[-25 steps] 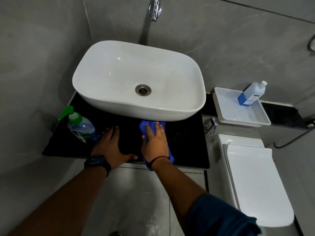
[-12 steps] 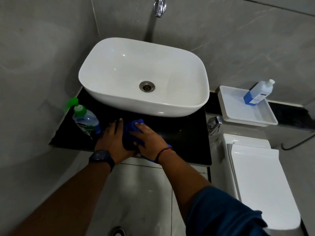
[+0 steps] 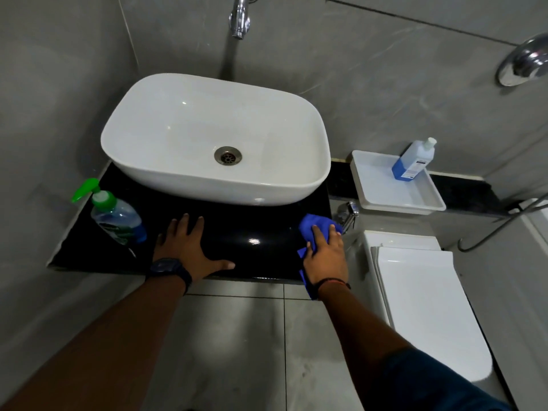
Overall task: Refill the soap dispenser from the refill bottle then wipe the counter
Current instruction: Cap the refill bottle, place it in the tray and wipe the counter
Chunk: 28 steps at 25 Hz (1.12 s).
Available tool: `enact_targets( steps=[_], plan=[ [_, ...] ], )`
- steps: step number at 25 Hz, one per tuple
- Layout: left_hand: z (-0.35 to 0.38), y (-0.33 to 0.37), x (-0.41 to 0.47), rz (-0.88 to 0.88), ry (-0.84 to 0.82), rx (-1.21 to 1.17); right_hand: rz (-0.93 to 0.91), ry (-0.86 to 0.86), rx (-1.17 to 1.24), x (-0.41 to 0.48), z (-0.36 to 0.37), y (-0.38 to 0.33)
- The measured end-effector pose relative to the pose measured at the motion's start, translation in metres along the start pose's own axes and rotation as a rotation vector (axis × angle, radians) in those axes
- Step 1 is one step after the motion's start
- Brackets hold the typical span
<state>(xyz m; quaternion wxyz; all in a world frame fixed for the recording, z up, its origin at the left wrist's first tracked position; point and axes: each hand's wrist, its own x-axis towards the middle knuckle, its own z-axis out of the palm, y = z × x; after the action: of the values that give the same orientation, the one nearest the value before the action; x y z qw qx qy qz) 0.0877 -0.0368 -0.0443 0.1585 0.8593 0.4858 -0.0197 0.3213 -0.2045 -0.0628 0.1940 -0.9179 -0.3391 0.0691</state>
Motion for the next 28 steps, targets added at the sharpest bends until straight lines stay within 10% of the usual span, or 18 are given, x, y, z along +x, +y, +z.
enact_targets(
  steps=[4, 19, 28],
  plan=[
    [0.002, -0.004, 0.002, -0.009, -0.002, 0.023, 0.061, 0.042, 0.012, 0.003, 0.017, -0.043],
    [0.007, -0.009, 0.001, 0.003, 0.145, -0.112, -0.699, -0.345, 0.078, -0.007, 0.046, -0.123],
    [0.007, -0.008, 0.002, -0.013, -0.014, -0.036, -0.268, -0.119, 0.079, 0.006, 0.010, -0.036]
  ],
)
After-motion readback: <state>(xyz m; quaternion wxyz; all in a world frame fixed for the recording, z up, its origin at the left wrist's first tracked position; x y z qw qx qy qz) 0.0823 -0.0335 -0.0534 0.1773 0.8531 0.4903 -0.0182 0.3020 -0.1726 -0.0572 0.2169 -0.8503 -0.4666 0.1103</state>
